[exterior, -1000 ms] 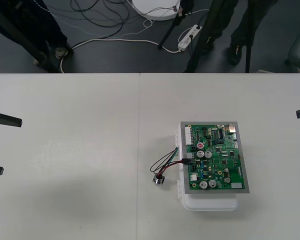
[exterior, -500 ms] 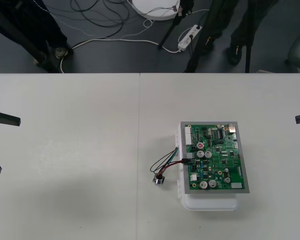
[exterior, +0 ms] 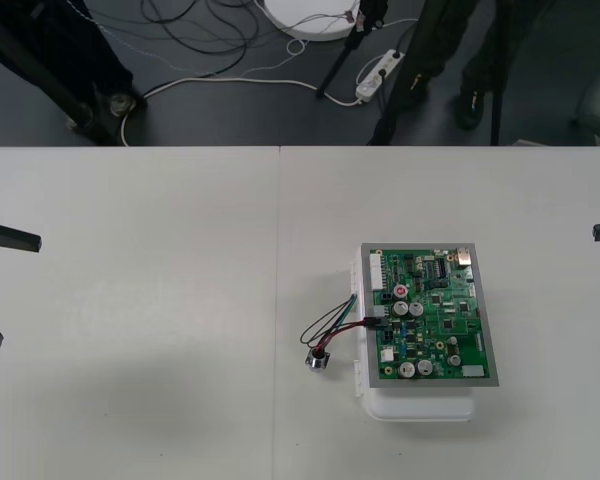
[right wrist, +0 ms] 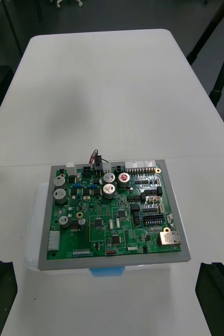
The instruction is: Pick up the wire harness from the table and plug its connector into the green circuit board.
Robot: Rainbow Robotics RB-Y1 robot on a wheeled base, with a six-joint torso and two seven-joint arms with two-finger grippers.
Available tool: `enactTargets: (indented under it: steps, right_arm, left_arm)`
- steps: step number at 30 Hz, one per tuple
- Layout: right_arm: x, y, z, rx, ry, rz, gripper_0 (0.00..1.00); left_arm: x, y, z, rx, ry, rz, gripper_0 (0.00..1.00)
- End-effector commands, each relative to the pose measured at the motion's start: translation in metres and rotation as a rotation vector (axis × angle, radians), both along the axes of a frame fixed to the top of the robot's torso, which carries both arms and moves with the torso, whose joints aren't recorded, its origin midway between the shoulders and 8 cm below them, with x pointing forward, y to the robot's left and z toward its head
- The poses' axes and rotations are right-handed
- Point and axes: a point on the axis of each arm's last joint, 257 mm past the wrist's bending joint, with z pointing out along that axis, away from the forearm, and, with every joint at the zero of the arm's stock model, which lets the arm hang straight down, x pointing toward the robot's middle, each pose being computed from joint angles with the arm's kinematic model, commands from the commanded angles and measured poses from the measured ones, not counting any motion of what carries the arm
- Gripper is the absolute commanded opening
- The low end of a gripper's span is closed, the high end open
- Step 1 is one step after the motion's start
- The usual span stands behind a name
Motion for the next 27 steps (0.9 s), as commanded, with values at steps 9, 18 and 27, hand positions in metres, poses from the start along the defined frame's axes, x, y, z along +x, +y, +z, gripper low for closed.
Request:
enactTargets:
  steps: [9,18,27]
  right_arm:
    - [0.002,-0.024,0.002,-0.003,0.049,-0.072,1.00]
    - [0.002,-0.024,0.002,-0.003,0.049,-0.072,1.00]
    - [0.002,-0.024,0.002,-0.003,0.049,-0.072,1.00]
  left_arm:
    - [-0.014,0.008,0.008,0.046,0.034,-0.025,1.00]
    - [-0.014,0.008,0.008,0.046,0.034,-0.025,1.00]
    - [-0.014,0.008,0.008,0.046,0.034,-0.025,1.00]
